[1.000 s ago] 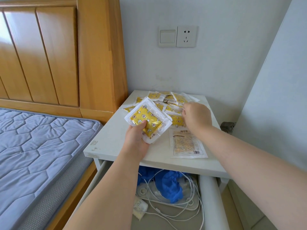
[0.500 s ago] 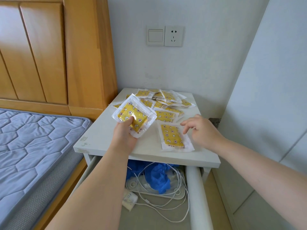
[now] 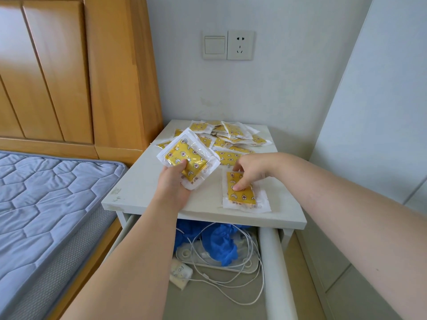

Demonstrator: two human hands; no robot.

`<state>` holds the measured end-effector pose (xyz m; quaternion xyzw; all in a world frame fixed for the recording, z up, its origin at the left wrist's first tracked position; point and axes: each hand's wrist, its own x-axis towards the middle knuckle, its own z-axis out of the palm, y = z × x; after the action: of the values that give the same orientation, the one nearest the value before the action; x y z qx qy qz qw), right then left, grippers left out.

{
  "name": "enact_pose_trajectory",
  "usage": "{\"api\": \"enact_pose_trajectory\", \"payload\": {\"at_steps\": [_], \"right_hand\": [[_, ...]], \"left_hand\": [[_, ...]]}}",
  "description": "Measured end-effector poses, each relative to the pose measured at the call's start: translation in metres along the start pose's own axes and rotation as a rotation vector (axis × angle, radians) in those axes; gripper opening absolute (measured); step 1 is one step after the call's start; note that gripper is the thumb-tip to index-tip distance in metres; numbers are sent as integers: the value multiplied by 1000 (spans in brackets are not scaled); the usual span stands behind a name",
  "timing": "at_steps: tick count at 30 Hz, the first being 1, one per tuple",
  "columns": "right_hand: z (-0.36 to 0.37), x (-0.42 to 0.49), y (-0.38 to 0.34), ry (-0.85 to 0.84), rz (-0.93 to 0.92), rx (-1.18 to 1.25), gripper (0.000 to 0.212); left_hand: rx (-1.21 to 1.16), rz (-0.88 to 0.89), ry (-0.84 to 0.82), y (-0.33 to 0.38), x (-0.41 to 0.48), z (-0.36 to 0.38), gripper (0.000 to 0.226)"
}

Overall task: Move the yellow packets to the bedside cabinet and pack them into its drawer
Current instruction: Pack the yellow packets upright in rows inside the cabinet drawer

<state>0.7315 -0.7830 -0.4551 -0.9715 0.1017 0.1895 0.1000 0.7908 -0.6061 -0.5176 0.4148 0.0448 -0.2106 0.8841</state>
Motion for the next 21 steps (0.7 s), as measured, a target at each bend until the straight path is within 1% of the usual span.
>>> {"api": "enact_pose_trajectory", "payload": {"at_steps": [3,6,7,10,12,16,19,21], "right_hand": [[-5,4,-5,-32,45,-36,79],[-5,3,-8,-17,62,-7,82],[-5,2,-9,-4,61,9,78],[-1,-6,-12,60,38,61,54],[2,-14,-12,125,27,128,52],[17,-35,-9,279,16,396,49],[34,-52,-5,357,31,662,67],[45,-63,-2,365,38,823,71]], "left_hand": [[7,-2,8,0,-1,1,33],[18,5,4,0,-2,0,36],[20,11,-2,0,-3,0,38],[40,16,10,-2,-6,1,39],[75,28,13,-3,-12,2,38],[177,34,-28,-5,-33,-6,36],[269,26,-76,-6,-55,-14,36],[315,6,-81,-7,-71,-22,31]]}}
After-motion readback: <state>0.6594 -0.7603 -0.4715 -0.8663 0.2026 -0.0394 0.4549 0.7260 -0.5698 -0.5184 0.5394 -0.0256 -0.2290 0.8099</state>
